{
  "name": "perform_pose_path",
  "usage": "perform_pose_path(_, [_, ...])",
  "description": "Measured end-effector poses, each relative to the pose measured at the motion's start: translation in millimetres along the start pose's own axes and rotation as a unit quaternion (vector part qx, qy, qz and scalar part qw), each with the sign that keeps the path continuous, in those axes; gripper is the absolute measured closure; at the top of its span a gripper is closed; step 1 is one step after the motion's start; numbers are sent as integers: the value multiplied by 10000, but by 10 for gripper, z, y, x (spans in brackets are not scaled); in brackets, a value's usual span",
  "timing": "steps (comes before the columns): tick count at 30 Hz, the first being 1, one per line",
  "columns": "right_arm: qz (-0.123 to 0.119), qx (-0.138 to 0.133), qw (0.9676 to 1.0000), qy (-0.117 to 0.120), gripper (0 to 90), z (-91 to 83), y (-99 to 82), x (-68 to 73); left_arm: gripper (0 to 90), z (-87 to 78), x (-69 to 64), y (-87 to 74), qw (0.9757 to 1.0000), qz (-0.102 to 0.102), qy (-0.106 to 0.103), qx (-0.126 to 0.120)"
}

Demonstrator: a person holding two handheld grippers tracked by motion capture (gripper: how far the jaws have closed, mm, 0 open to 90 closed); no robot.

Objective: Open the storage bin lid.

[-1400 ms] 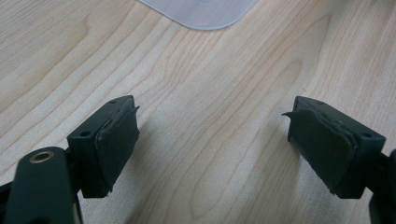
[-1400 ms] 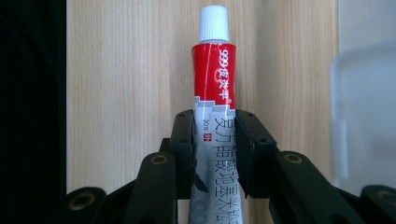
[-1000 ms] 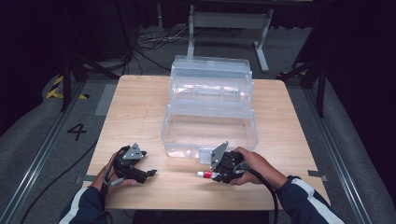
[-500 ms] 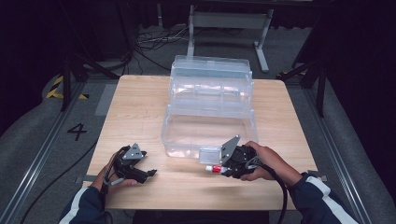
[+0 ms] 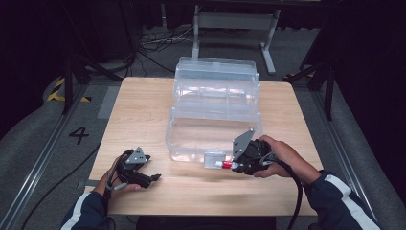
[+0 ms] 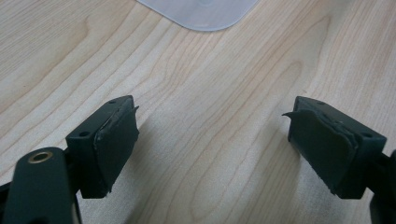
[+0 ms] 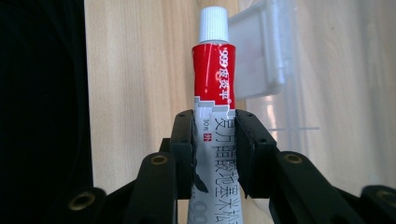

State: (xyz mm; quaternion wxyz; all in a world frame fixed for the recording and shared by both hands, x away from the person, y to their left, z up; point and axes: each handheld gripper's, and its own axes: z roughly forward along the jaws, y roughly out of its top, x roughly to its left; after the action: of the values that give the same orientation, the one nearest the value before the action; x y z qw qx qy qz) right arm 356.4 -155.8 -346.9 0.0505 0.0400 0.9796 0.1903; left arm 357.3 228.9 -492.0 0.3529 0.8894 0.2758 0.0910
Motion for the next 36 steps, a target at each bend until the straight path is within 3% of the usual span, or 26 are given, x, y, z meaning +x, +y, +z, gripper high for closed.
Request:
perform_pose_path(14, [16,-35,9996,-277,706,-232,90,-220,160,2,1,0,10000,-4,-6,-5])
perform_pose_path(17, [7,-90,9993,-373,706,-230,93,-282,160,2,1,0,10000,-5,-7,-5])
perform_pose_path(29, [243,34,9989,-394,706,-210,115,-566,160,2,2,-1,10000,-2,-14,-10])
perform_pose_path(36, [224,104,9989,-393,706,-148,122,-714,160,2,3,-2,10000,0,-18,-13])
